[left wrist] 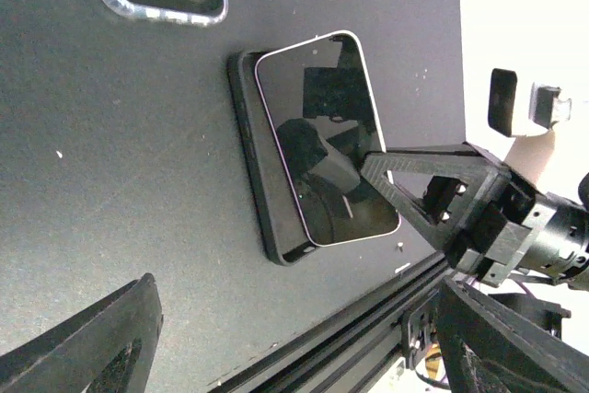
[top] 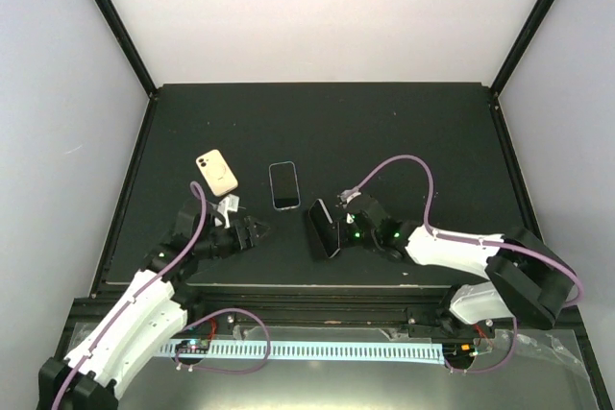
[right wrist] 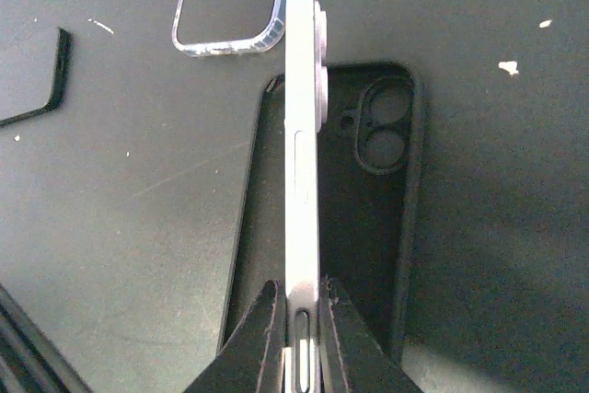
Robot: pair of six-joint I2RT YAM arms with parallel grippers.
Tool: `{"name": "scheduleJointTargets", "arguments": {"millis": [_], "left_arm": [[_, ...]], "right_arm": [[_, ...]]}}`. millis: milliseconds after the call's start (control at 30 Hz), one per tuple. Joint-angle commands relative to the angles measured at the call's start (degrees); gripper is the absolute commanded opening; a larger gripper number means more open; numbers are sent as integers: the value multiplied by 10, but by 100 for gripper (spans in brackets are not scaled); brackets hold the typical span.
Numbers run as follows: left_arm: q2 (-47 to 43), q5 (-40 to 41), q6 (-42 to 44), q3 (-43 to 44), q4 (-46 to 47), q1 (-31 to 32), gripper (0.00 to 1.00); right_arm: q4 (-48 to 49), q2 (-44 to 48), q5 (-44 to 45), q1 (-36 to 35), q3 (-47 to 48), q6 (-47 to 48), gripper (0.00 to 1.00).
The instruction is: Put the phone into the phone case
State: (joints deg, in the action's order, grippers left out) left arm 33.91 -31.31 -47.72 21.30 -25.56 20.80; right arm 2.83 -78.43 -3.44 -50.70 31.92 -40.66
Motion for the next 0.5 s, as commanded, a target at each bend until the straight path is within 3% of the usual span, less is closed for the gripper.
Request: {"name": "scheduleJointTargets", "arguments": {"millis": [0, 467], "left_arm": [[22, -4, -22, -8, 60, 23, 82], [120, 14, -63, -81, 245, 64, 75]], "right_arm": [[-10, 24, -30, 1, -3, -30, 1], [76, -40, -27, 2, 4, -85, 1]]}}
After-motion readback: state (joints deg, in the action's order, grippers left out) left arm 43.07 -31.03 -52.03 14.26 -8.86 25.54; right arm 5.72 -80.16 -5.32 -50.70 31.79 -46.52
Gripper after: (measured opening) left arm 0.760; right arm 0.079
